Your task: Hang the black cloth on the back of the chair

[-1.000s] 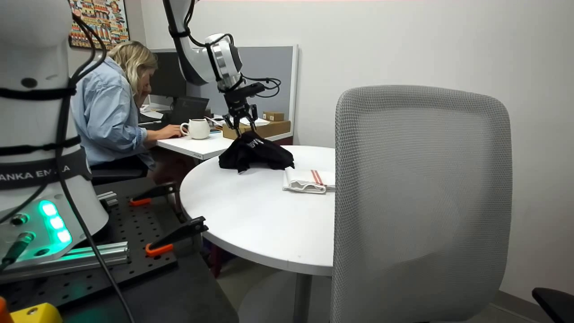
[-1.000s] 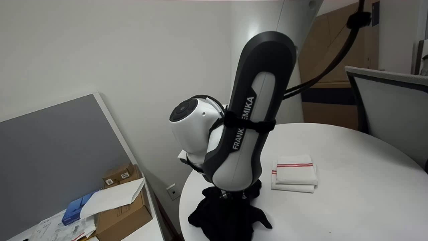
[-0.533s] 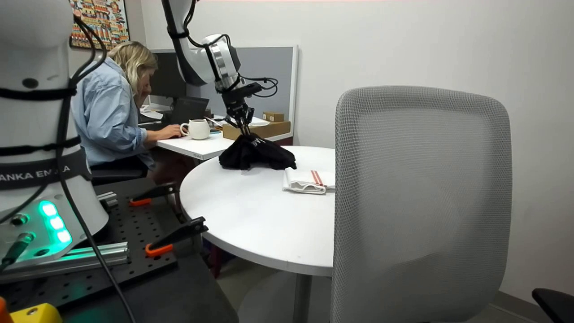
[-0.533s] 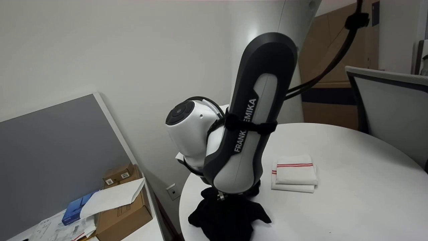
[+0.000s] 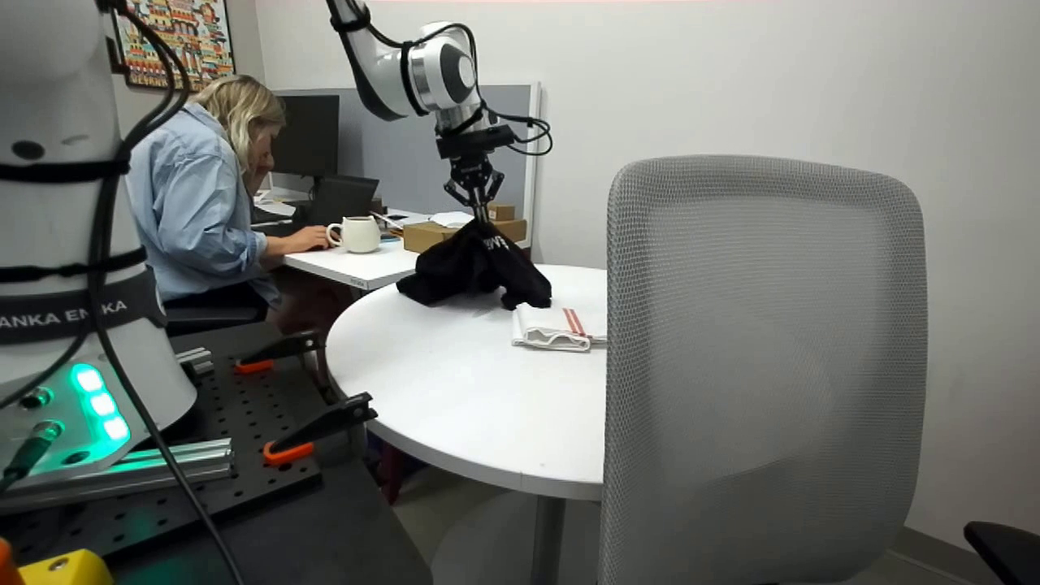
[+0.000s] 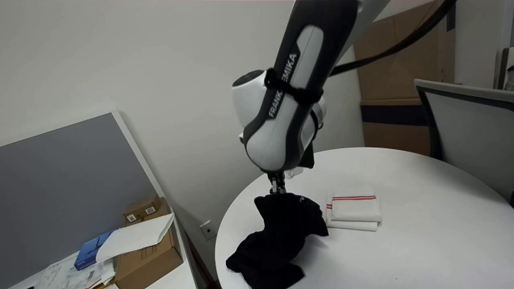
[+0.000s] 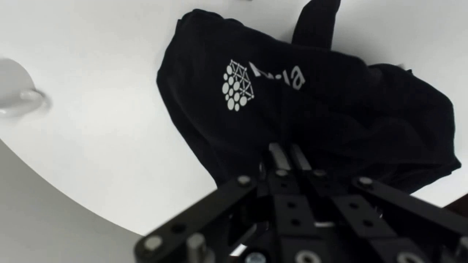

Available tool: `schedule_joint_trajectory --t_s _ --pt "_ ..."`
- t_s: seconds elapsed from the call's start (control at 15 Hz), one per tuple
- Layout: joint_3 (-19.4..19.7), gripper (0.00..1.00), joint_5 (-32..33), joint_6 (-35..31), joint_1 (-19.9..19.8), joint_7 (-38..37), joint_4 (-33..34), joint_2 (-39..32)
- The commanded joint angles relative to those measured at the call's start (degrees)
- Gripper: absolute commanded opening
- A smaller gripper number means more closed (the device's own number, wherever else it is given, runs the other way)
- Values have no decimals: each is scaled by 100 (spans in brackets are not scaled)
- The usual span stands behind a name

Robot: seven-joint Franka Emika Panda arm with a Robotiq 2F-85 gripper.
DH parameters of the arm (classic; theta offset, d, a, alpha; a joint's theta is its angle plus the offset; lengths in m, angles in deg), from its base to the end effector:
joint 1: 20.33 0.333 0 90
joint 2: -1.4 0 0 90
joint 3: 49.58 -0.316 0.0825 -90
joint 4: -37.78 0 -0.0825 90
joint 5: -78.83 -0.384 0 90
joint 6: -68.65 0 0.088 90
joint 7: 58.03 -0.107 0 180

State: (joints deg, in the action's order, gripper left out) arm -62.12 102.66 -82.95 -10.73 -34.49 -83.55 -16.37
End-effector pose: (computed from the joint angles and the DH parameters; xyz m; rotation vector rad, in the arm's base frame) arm 0.5498 0.2318 0.2906 2.4937 1.5697 0.3393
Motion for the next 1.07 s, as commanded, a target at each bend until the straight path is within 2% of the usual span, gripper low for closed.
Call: schedule_joint_trajectory --t_s 0.0,0.2,0.47,0.73,1.0 --pt "-170 1 -1245 762 -489 708 33 824" --pt "-40 1 -2122 1602 -657 1293 290 1442" --pt "399 1 -2702 3019 -670 1682 979 2078" --pt "877 1 -2480 4047 -748 1410 2001 2339" --pt "1220 1 -2209 4591 -912 1087 2939 2341"
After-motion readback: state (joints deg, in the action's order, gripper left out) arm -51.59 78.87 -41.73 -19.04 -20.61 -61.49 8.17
